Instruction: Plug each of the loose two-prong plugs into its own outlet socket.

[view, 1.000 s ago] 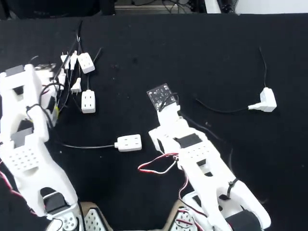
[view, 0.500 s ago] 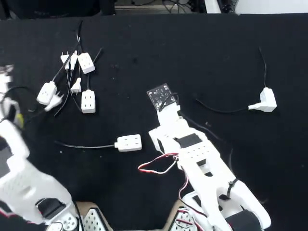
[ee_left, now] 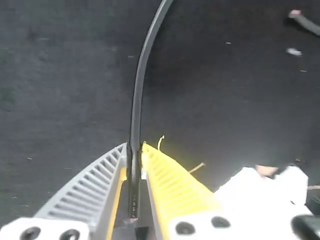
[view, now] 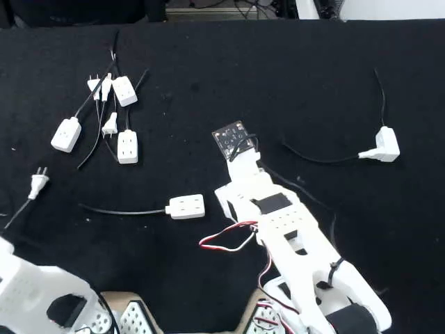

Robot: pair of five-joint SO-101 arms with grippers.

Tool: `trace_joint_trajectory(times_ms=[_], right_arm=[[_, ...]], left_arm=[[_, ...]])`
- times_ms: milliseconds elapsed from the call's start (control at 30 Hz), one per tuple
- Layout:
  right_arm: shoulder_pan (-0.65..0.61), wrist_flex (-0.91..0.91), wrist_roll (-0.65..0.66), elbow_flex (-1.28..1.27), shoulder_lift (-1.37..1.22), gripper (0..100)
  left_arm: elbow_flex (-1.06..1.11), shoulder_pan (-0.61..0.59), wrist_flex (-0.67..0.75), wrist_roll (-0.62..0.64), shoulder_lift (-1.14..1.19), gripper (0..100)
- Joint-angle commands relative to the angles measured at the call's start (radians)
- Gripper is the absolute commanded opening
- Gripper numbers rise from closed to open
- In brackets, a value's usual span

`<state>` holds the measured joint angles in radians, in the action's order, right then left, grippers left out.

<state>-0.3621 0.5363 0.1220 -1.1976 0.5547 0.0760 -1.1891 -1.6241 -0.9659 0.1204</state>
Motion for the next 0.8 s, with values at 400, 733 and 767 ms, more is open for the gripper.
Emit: trace_joint_trajectory(times_ms=[400, 733, 767], right_arm=[[0.009, -0.025, -0.005, 0.008, 0.045, 1.5], [0.009, -0.025, -0.005, 0.007, 0.045, 1.5], [0.009, -0.025, -0.005, 0.008, 0.045, 1.5]], left_arm=[[-0.091, 0.266, 0.161, 0.153, -0.025, 26], [0.018, 0.432, 0.479, 0.27, 0.104, 26], [0.018, 0.437, 0.482, 0.27, 0.109, 26]])
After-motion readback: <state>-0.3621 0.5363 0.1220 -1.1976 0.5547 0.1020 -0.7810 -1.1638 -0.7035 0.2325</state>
